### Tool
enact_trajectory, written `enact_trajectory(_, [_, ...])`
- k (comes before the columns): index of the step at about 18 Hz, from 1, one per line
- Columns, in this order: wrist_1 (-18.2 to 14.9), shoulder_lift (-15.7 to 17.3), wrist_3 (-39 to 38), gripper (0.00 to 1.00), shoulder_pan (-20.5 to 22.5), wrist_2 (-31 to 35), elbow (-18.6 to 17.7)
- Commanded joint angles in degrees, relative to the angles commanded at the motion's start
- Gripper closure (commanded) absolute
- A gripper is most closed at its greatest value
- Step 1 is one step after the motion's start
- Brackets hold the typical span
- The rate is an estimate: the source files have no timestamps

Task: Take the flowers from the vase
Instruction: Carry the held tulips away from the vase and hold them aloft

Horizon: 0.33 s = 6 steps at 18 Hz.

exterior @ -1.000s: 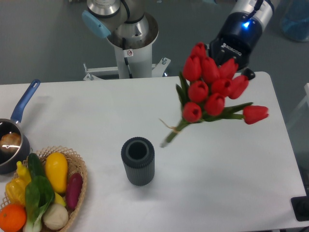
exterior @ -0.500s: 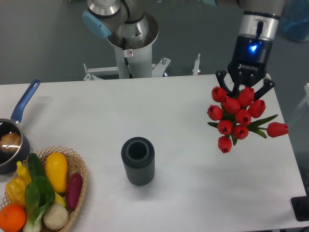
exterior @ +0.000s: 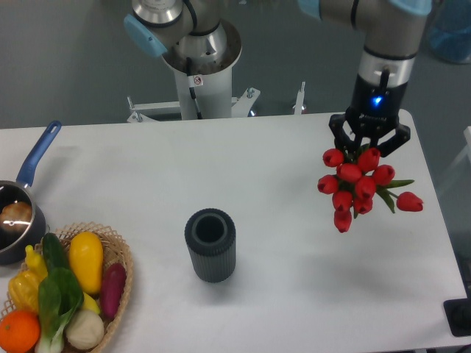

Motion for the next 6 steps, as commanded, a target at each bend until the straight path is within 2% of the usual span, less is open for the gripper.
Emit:
enact_trajectory(1, [-1.6,-0.6,0.8,1.00,-1.6,1.8,1.2])
enact_trajectory(4, [-8.8,-2.4,1.0,1.00,-1.9,2.6,4.9])
enact_trajectory(6, [-9.2,-2.6,1.0,1.00,-2.0,2.6,5.3])
